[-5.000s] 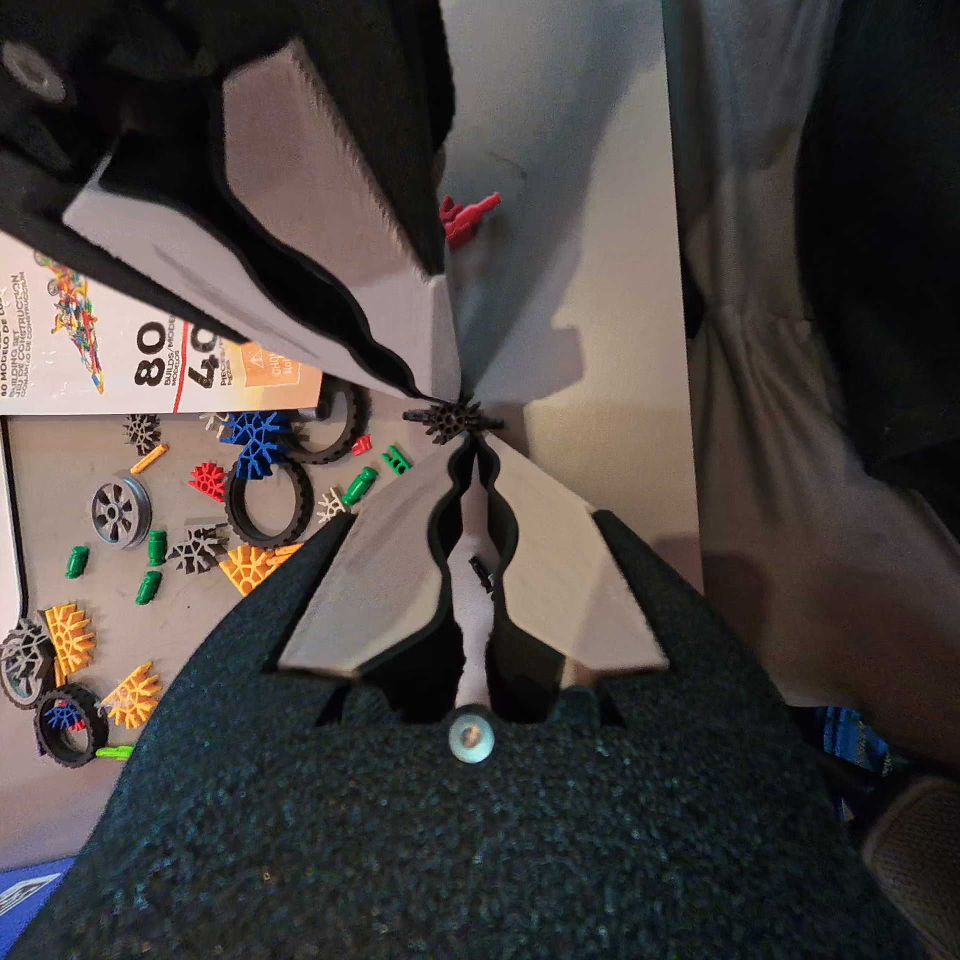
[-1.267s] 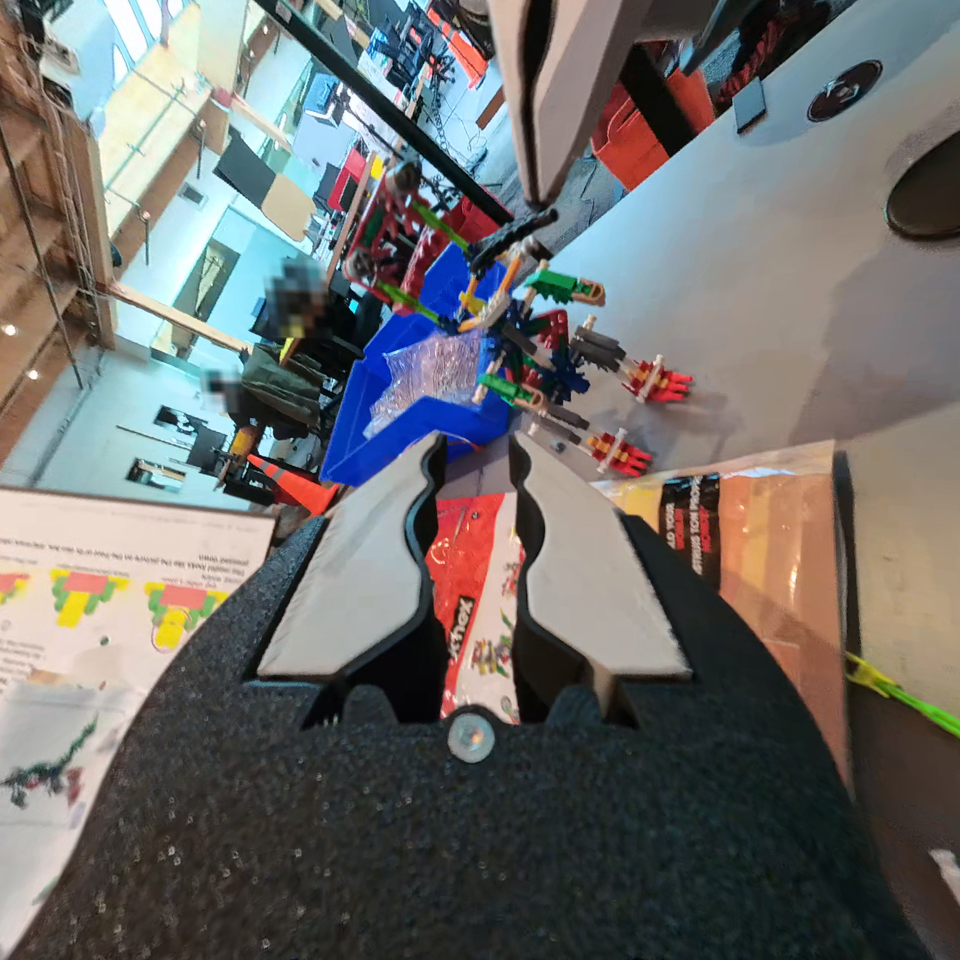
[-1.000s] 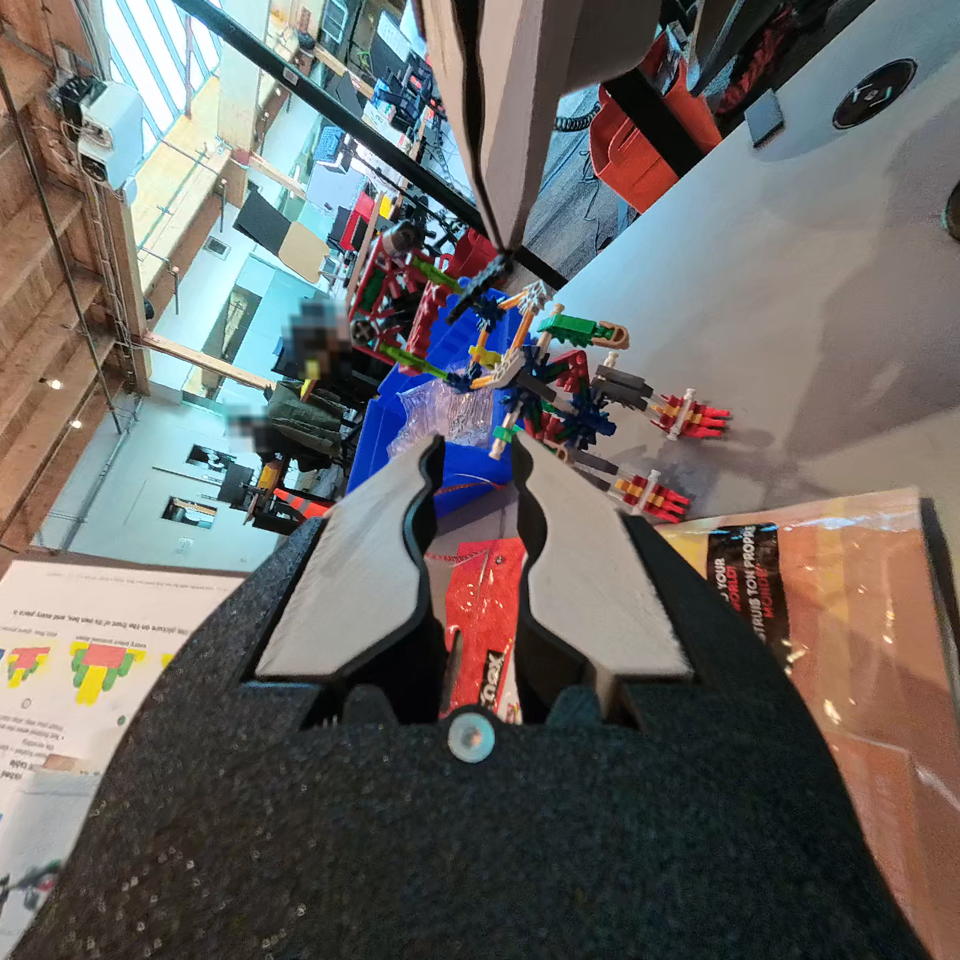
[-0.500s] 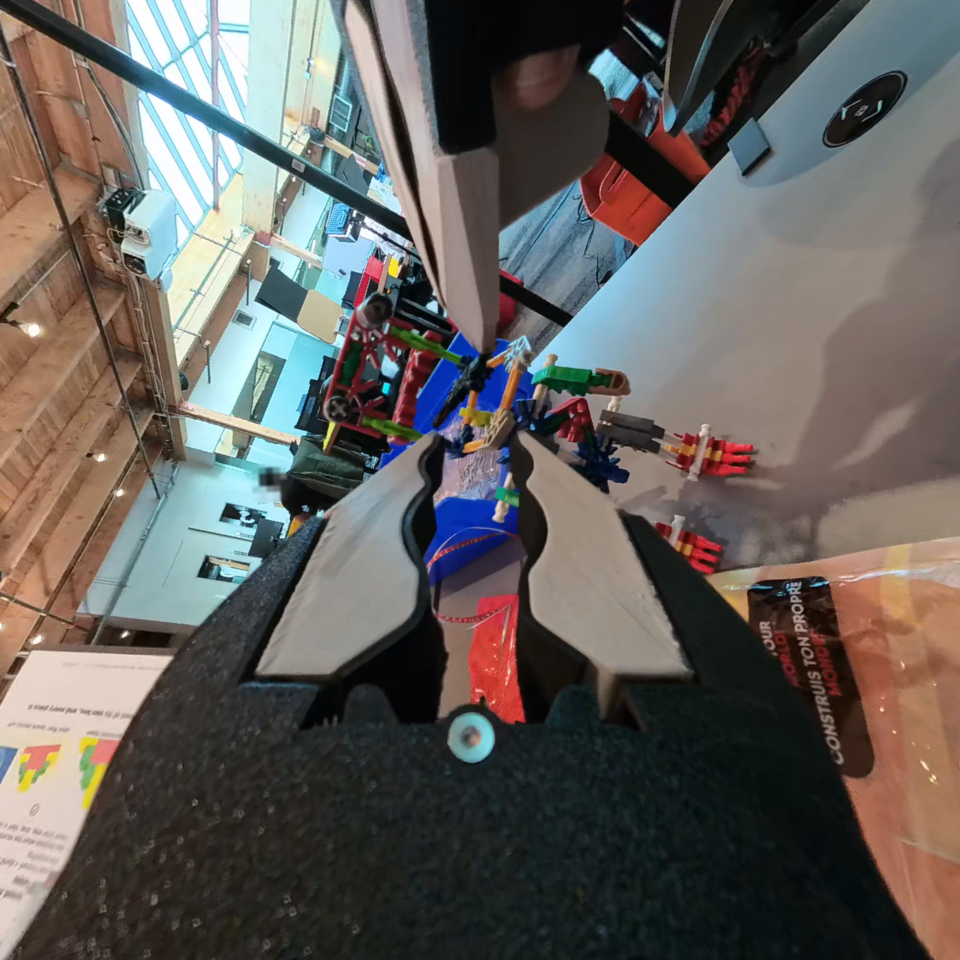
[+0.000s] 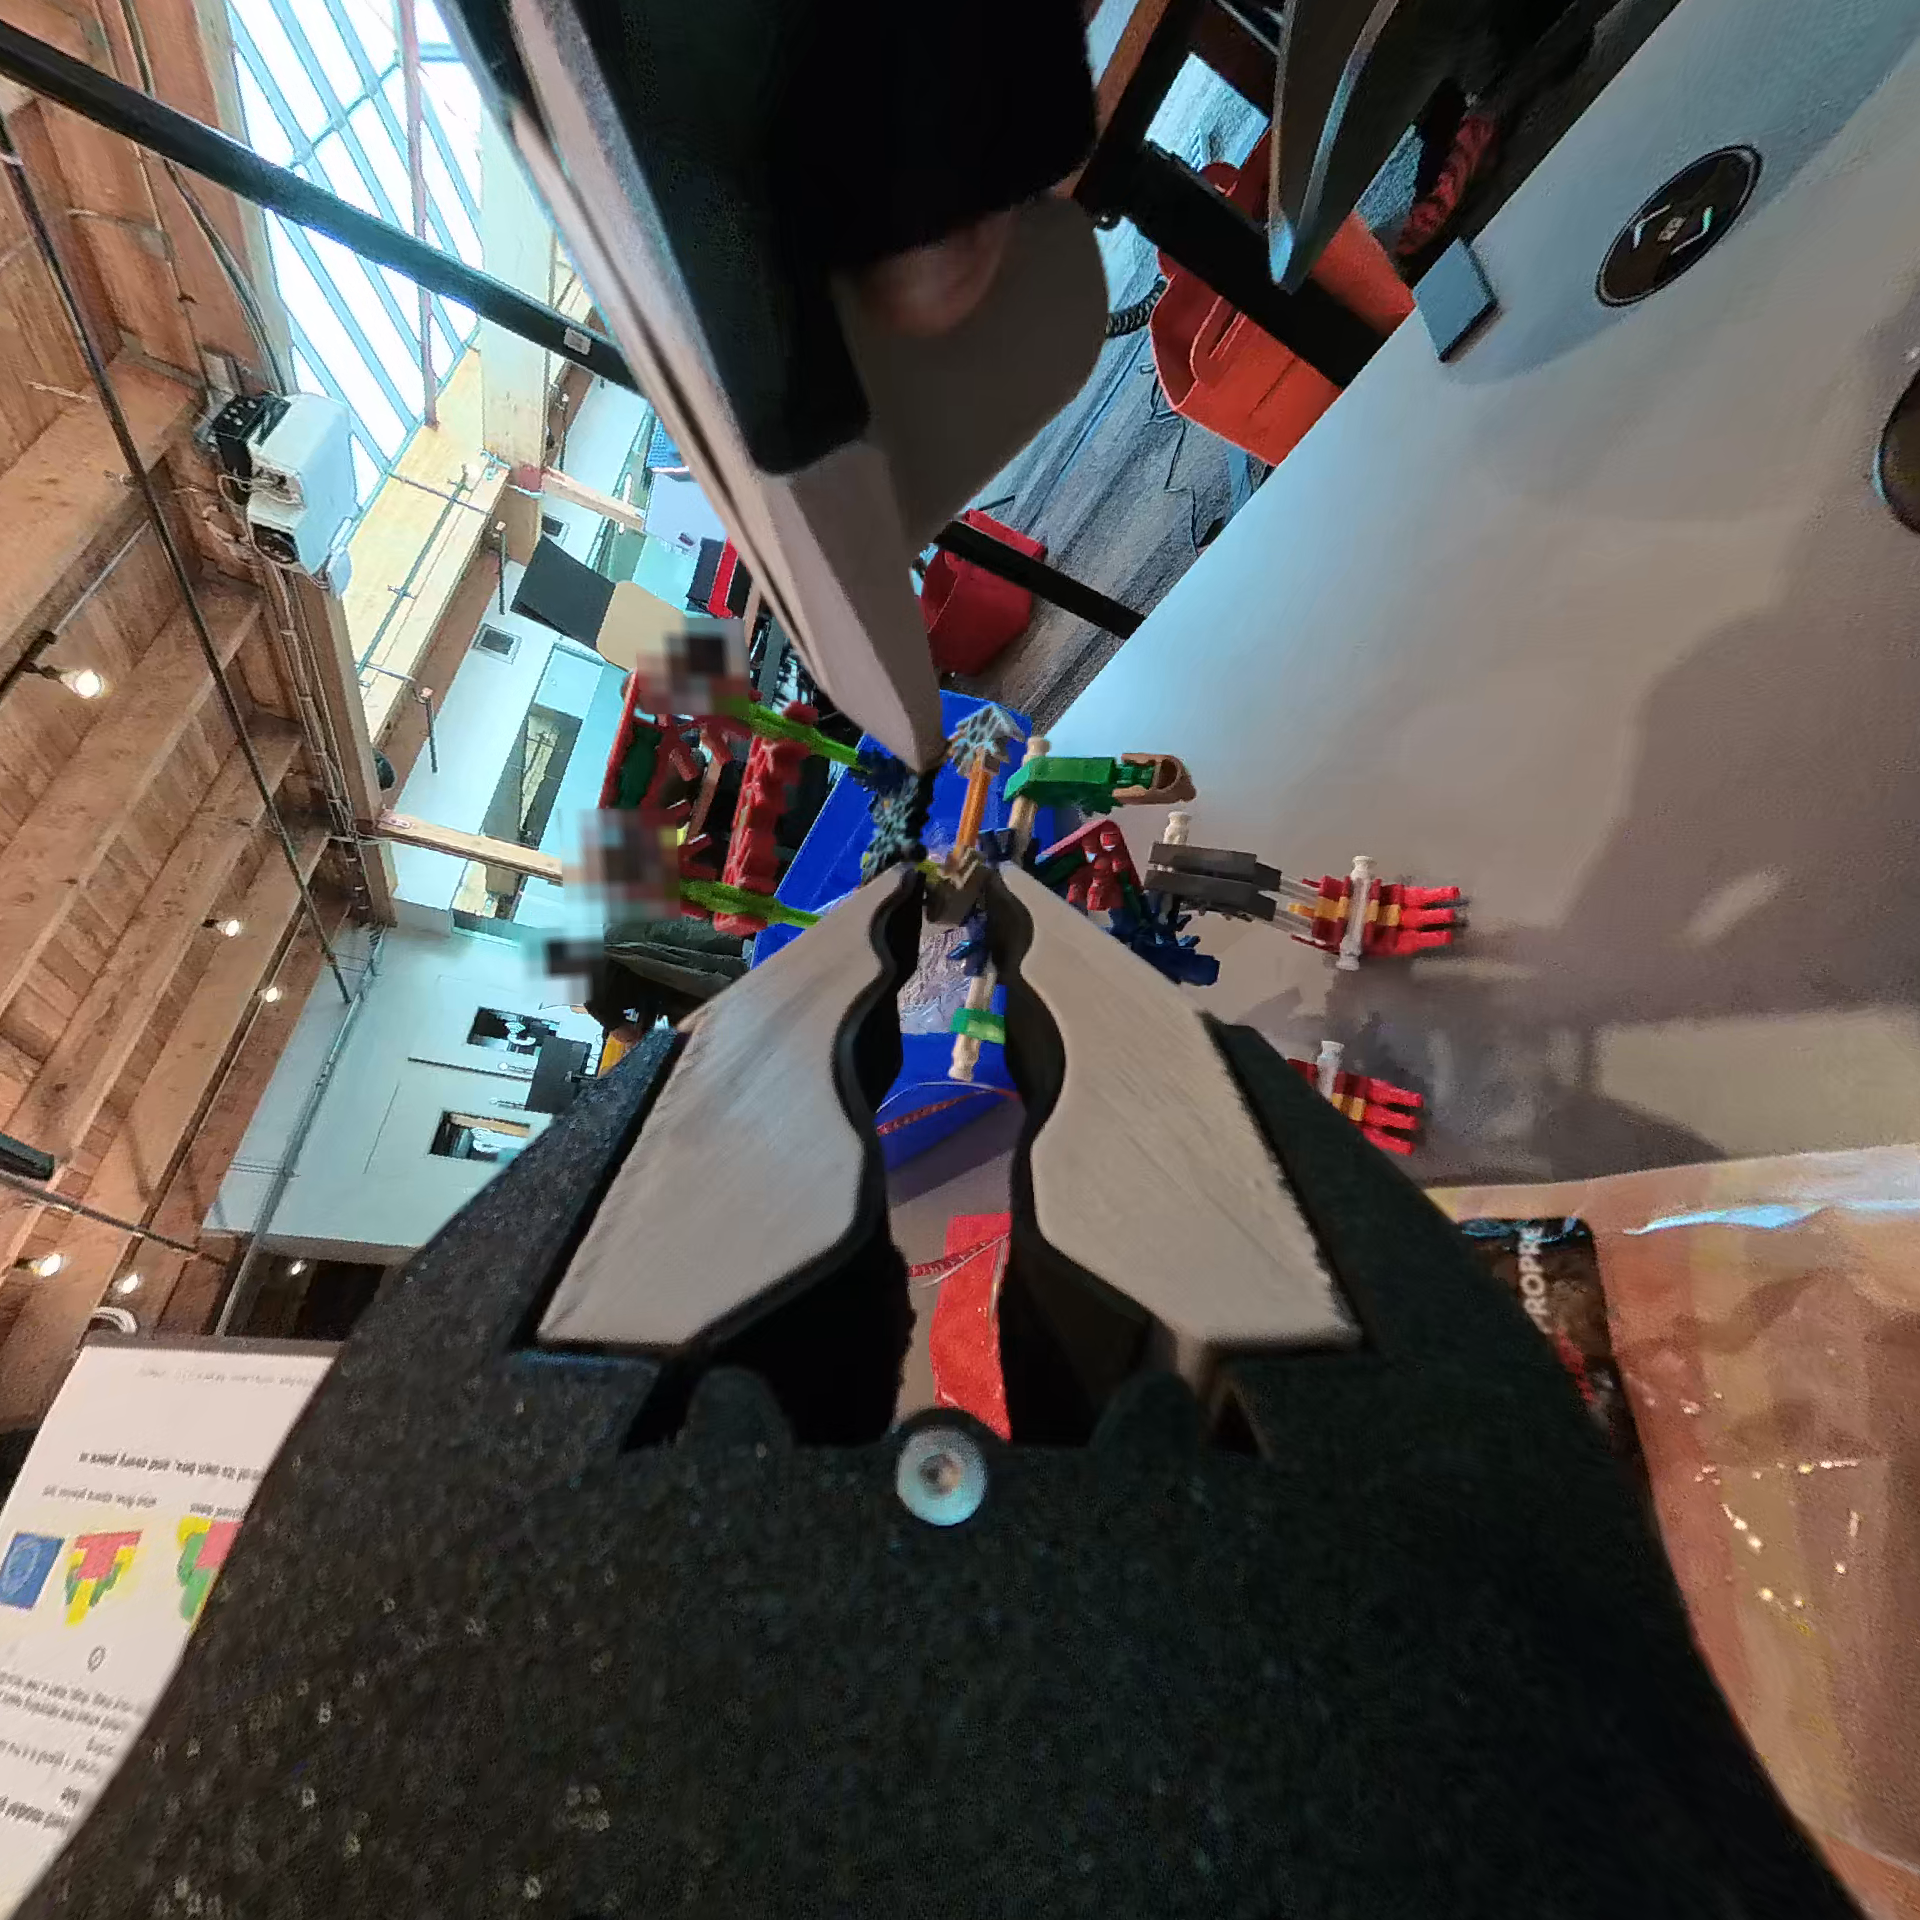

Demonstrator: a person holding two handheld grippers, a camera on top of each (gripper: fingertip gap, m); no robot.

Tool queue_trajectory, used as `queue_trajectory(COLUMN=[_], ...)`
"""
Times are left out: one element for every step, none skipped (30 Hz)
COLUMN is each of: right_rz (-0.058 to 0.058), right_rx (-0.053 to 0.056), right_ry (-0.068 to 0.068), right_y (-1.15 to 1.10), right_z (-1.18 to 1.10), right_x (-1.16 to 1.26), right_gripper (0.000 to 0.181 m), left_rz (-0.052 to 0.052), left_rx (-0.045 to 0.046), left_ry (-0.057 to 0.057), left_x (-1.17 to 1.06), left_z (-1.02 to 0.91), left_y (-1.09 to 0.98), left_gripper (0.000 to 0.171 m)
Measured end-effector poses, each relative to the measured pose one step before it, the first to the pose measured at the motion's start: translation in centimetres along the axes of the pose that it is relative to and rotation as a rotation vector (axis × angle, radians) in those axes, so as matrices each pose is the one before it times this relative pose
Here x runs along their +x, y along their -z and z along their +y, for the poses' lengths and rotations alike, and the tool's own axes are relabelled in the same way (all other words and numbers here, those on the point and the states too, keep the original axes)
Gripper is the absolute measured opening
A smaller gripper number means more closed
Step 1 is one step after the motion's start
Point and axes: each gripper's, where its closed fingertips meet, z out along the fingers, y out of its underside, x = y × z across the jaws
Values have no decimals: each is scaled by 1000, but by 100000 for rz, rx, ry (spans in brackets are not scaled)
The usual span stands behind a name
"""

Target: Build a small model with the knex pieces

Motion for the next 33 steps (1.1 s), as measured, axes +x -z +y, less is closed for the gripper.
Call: queue_trajectory(right_rz=[961, 879, 174, 774, 2007, 1693, 612, 23, -412, -54, 881, 1076, 318, 442, 180, -76, 28, 474, 204, -152, -390, -141, -177, 14, 271, 44, -7, -206, -181, 181, 156, 11, 106], right_rx=[-541, -199, -84, -383, -291, -149, -74, 87, -40, -629, -1201, -663, -334, -555, -53, 63, -425, -514, -241, 81, 209, -130, -299, -315, -316, -43, 397, 455, -11, -574, -318, 47, -256], right_ry=[19, -402, -293, -194, -70, -237, -246, -255, -275, -71, 362, -13, -189, 144, -102, -389, -70, -34, -136, -353, -332, -101, 263, 430, 279, 30, -180, -299, -116, 291, 222, -16, 120], right_y=[16, 39, 55, 110, 199, 209, 142, 47, -34, -109, -101, -56, -48, -52, -36, -43, -58, -31, 13, 49, 57, 29, -5, -19, -22, -21, -8, -10, -43, -55, -48, -22, -25], right_z=[98, 53, 66, 113, 84, 36, 38, -12, 8, 105, 199, 133, 77, 107, 29, 6, 69, 58, 2, -56, -83, -33, -23, -20, 16, 3, -54, -59, 26, 95, 26, -32, 19], right_x=[96, 87, -43, 43, 232, 208, 64, -9, -84, -44, 57, 79, -36, -18, -46, -45, -36, 70, 33, -2, -61, -50, -117, -110, -31, -6, 9, 10, -6, 8, 6, -4, 31], right_gripper=[0, 0, 0, 0, 0, 0, 0, 0, 0, 0, 0, 0, 0, 0, 0, 0, 0, 0, 0, 0, 0, 0, 0, 0, 0, 0, 0, 0, 0, 0, 0, 0, 0], left_rz=[-111, 344, -108, -553, 115, 608, 75, -253, -248, -169, -136, 184, 58, 130, -52, -142, -48, 49, -115, -421, -411, -348, -346, -482, -349, 84, -459, -606, 87, 412, -100, -184, 91], left_rx=[-522, -461, -753, -439, 488, 1303, 422, -211, -63, 79, -24, -200, -158, 121, -68, -19, 152, -50, -47, 454, 522, -79, -89, 499, 365, -226, 114, 474, 217, -305, -6, 162, -104], left_ry=[331, -154, -98, 123, 251, 82, -15, -41, -154, -67, 128, 160, -261, -477, -237, -271, -344, -184, 26, 77, -40, -24, -78, -239, -178, -140, -293, -323, -23, 66, -206, -301, -99], left_x=[42, 93, 11, -72, 33, 116, 40, 11, 4, -18, -33, 12, 33, 80, 39, 3, 7, 25, -2, -39, -26, -45, -54, -74, -52, 25, -48, -53, 30, 69, 4, 8, 35], left_z=[-32, -13, 43, -1, -129, -226, -83, 14, -7, -23, -9, 7, -14, -68, -59, -46, -45, -1, 11, -80, -98, -5, 12, -62, -44, 48, -20, -64, -15, 56, 17, 5, 39], left_y=[-89, -88, -86, -68, -14, 34, 5, -51, -61, -40, -30, -45, -25, 8, -8, -16, 9, -26, -36, 2, 21, -5, 6, 36, 46, 3, -1, 30, 9, -34, -28, -7, -16], left_gripper=[10, 11, 11, 11, 11, 11, 11, 12, 13, 13, 13, 12, 12, 11, 11, 11, 11, 11, 11, 11, 11, 11, 11, 12, 13, 14, 14, 14, 13, 14, 15, 14, 14])
